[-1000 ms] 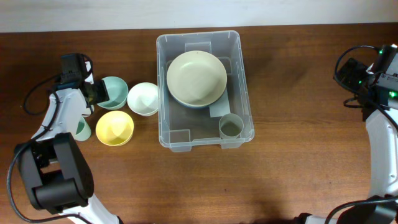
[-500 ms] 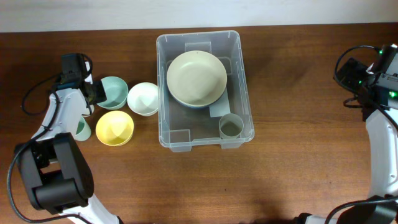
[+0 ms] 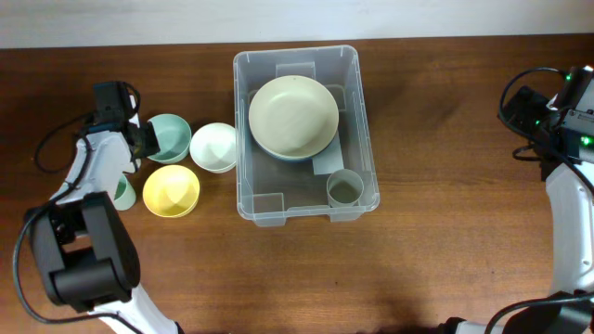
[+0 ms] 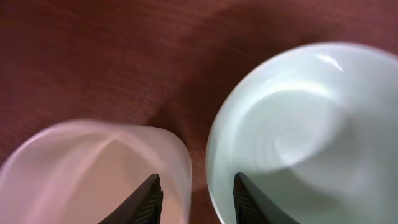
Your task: Pack container
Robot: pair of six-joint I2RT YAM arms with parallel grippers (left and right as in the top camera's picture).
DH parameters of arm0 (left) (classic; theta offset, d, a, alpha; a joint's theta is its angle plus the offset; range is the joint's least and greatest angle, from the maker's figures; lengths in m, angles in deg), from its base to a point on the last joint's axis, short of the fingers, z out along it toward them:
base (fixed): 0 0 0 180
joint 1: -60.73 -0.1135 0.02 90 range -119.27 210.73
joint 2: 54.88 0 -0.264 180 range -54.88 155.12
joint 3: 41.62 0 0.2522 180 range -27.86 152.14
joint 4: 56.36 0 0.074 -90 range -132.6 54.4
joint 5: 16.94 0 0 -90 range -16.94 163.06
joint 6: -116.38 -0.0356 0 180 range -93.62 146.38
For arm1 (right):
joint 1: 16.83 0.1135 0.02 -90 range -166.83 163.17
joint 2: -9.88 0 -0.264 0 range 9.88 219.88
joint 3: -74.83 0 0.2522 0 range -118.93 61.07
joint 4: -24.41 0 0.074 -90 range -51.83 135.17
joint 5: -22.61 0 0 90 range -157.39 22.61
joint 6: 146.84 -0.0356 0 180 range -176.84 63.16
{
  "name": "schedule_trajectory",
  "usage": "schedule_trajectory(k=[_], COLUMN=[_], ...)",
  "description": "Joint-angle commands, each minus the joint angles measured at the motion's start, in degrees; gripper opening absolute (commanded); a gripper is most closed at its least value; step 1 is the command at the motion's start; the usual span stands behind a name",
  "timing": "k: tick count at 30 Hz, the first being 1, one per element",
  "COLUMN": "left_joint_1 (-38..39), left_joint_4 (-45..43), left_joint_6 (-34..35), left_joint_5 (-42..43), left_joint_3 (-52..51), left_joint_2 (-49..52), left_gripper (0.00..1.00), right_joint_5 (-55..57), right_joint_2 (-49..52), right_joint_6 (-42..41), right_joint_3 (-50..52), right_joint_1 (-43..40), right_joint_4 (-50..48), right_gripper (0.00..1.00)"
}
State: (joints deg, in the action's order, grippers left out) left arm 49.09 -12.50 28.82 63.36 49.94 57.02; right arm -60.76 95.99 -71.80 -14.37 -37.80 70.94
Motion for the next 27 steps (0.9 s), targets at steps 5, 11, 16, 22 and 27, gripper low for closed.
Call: schedule_trajectory(k=[5,11,16,22,27], left_joint_1=[-0.1,-0.1,-0.1,-0.1,1.1], left_joint_4=[-0.1,1.9,3.0,3.1,3.8], left_joint_6=[-0.8,-0.8,-0.8,-0.8,-0.8], left_joint_5=[-0.9,-2.1,-2.1,-1.4,3.2], left_joint_3=[0.4,3.5,6.1,6.7,6.7], left_joint_2=[1.1,0.2,-2.4,-7.9,-13.7], left_gripper=[0.16,0.09,0.06,0.01,0.01], right_joint_5=[0.5,0.5,0.5,0.5,0.5], right_joint_2=[-0.3,-0.3,-0.3,-0.3,-0.3], right_joint_6=[-0.1,-0.1,-0.1,-0.1,-0.1], right_joint_3=[-0.6,-0.6,-0.6,-0.6,-0.6], right_joint_1=[-0.1,-0.1,-0.1,-0.1,-0.1], right_joint_4=[-0.1,-0.1,-0.1,-0.1,-0.1], right_gripper=[0.99,0.99,0.99,0.99,0.99])
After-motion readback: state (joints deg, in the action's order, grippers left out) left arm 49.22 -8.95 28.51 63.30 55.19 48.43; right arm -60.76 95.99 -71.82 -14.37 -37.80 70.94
